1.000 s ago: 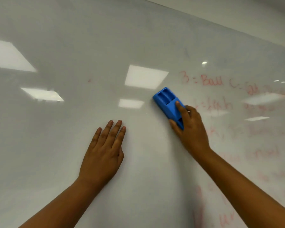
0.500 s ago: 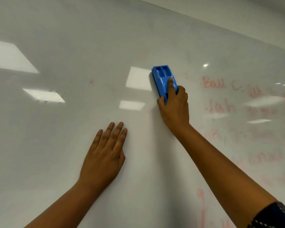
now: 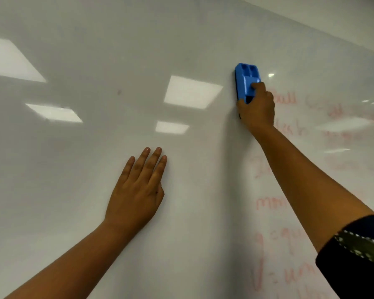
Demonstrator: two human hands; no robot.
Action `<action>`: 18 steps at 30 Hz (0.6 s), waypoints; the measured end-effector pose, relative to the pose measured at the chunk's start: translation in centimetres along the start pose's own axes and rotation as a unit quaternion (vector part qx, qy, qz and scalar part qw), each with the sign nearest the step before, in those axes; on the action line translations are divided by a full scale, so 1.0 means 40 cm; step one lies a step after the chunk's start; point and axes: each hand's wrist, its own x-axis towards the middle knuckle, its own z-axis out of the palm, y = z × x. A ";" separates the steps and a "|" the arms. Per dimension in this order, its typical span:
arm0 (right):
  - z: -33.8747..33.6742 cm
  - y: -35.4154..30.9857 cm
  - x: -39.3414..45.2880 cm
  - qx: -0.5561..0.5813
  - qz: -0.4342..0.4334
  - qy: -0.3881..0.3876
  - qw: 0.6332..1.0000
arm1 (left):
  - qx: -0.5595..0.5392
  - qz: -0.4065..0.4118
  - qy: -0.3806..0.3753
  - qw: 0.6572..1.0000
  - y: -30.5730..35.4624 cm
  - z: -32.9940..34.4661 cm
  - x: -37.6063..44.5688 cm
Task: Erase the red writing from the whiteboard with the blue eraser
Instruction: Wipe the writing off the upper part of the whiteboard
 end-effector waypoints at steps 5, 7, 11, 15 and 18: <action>0.067 -0.088 -0.186 0.025 -0.186 -0.067 0.980 | 0.000 -0.003 -0.008 1.000 0.002 0.005 -0.004; 0.071 -0.069 -0.245 0.010 -0.234 -0.082 0.969 | -0.001 -0.002 -0.006 1.000 0.001 0.004 -0.002; 0.024 0.011 -0.218 -0.004 -0.226 -0.091 0.970 | 0.000 0.000 -0.006 1.000 0.002 0.002 -0.003; -0.025 0.075 -0.123 0.016 -0.106 -0.038 0.993 | -0.001 0.001 -0.001 1.000 0.003 0.004 -0.006; -0.022 0.083 -0.107 0.037 -0.054 -0.020 0.998 | 0.004 -0.003 -0.002 1.000 0.004 0.002 -0.006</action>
